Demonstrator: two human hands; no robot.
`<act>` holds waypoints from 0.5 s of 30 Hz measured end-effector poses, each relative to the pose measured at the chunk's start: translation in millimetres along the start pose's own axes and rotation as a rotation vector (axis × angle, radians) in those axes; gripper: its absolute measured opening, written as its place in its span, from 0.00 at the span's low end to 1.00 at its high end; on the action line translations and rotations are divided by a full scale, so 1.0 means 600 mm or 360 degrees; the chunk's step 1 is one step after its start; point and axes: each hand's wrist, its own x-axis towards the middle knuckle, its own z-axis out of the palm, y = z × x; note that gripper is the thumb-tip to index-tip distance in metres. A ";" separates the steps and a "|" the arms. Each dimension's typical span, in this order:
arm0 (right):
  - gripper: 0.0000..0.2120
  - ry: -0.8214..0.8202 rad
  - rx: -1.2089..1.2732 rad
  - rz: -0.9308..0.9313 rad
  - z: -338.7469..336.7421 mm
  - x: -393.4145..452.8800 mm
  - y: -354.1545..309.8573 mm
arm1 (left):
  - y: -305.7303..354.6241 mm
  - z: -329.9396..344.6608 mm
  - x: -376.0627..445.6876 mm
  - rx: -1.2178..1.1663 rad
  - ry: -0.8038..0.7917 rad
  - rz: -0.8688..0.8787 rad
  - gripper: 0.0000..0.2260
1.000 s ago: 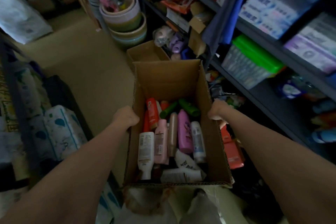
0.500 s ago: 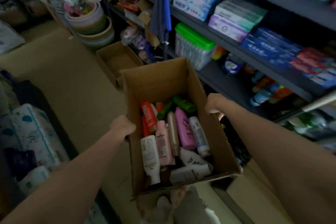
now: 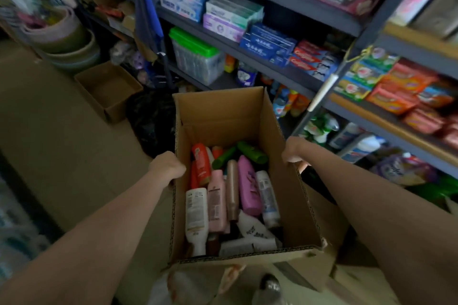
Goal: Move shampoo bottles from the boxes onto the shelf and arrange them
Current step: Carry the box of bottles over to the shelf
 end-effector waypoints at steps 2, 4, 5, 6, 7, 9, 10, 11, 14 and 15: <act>0.16 -0.0001 -0.0009 -0.0041 -0.012 -0.007 0.060 | 0.032 0.039 -0.036 -0.0006 0.0015 -0.0016 0.11; 0.18 0.0005 -0.0052 -0.0101 -0.025 -0.014 0.116 | 0.057 0.080 -0.072 -0.0047 0.0024 -0.0037 0.12; 0.18 0.0010 -0.0075 -0.0111 -0.029 -0.017 0.142 | 0.066 0.100 -0.091 -0.0082 0.0025 -0.0050 0.12; 0.18 0.0021 -0.0110 -0.0118 -0.035 -0.024 0.167 | 0.077 0.122 -0.110 -0.0135 0.0008 -0.0077 0.12; 0.18 0.0036 -0.0160 -0.0124 -0.044 -0.033 0.189 | 0.087 0.142 -0.128 -0.0182 -0.0016 -0.0096 0.11; 0.19 0.0096 -0.0240 -0.0156 -0.058 -0.055 0.233 | 0.106 0.178 -0.168 -0.0257 -0.0050 -0.0093 0.11; 0.20 0.0137 -0.0262 -0.0183 -0.069 -0.069 0.252 | 0.119 0.190 -0.187 -0.0299 -0.0072 -0.0086 0.11; 0.20 0.0165 -0.0272 -0.0203 -0.079 -0.082 0.269 | 0.132 0.199 -0.205 -0.0340 -0.0104 -0.0073 0.10; 0.25 0.0208 -0.0368 -0.0184 -0.109 -0.127 0.317 | 0.167 0.210 -0.256 -0.0431 -0.0165 -0.0025 0.10; 0.27 0.0201 -0.0382 -0.0159 -0.122 -0.139 0.333 | 0.179 0.210 -0.276 -0.0441 -0.0176 -0.0001 0.09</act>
